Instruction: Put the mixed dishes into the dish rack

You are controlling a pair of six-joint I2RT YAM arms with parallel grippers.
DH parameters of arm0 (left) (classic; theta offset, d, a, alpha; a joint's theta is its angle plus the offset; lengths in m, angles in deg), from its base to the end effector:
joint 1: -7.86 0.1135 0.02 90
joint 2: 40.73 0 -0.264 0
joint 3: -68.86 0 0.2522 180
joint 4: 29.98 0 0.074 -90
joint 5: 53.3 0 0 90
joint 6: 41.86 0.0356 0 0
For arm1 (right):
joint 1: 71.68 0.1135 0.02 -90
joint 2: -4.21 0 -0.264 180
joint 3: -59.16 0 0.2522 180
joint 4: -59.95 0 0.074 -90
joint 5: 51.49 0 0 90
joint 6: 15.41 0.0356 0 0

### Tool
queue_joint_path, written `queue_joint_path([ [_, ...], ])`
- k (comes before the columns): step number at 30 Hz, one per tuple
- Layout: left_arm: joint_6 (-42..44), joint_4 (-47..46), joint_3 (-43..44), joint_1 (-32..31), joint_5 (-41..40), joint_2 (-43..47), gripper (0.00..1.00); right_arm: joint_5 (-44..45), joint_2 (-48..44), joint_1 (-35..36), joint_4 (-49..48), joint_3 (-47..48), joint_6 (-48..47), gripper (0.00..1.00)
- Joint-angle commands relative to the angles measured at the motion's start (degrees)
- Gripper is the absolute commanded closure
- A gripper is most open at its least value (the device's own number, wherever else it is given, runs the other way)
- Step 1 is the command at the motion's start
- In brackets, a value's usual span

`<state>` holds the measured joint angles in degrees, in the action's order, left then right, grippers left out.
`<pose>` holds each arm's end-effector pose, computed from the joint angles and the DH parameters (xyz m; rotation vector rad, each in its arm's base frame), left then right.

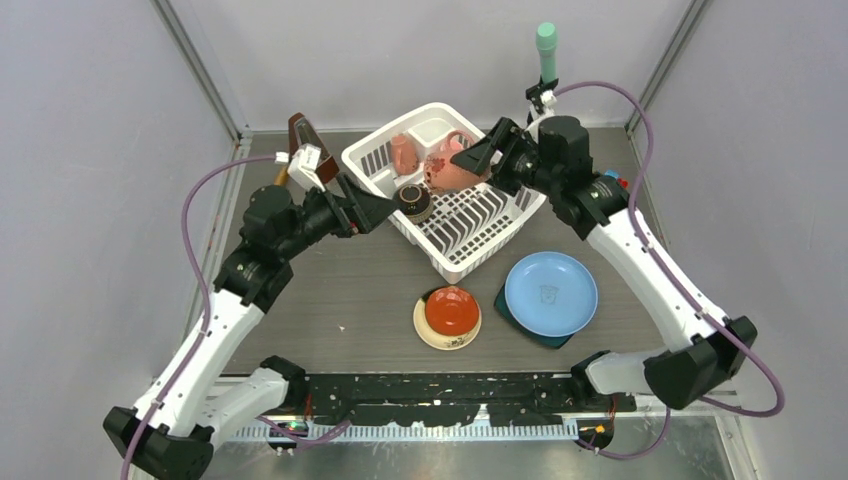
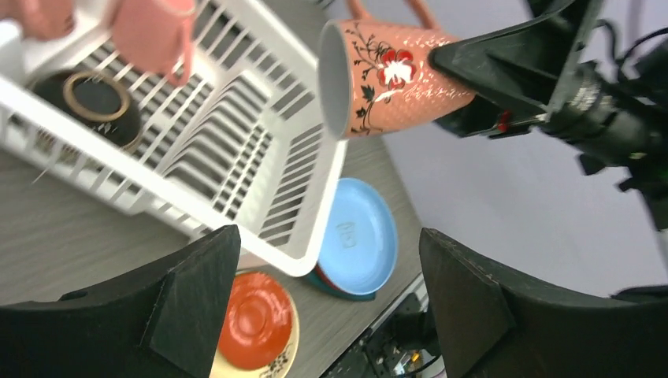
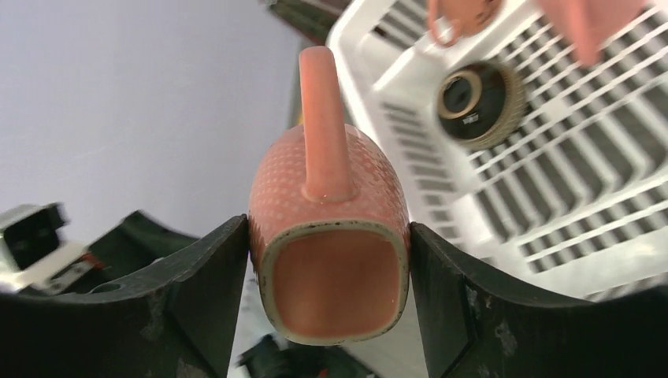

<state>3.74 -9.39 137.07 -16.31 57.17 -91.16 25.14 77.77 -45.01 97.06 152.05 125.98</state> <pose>0.1766 -0.0929 0.3888 -0.0111 1.7579 -1.1877 0.2525 0.1360 0.4170 0.2655 2.0242 1.1196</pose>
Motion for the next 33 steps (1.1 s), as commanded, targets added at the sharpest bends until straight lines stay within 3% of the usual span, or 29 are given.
queue_joint_path([
  [1, 2.68, 17.99, 7.31, 0.04, -6.53, -6.40, 0.13, 9.99, 7.58, 0.45, 3.86, 8.13, -16.58, 1.00],
  [7, 4.85, 26.12, 14.43, 0.16, -3.10, -14.90, 0.03, 11.26, 19.83, 3.30, 10.31, 20.99, -38.80, 1.00],
  [14, 9.76, 31.55, 17.03, 0.32, -4.51, -17.70, 0.00, 12.99, 31.55, 3.31, 12.39, 27.96, -51.92, 1.00],
  [24, 13.06, 32.20, 14.39, 0.52, -7.02, -14.46, 0.00, 21.74, 44.64, 3.29, 13.91, 37.22, -58.08, 1.00],
  [33, 14.53, 32.76, 14.14, 0.52, -7.72, -13.95, 0.00, 23.84, 50.23, 3.21, 9.83, 37.49, -56.68, 1.00],
])
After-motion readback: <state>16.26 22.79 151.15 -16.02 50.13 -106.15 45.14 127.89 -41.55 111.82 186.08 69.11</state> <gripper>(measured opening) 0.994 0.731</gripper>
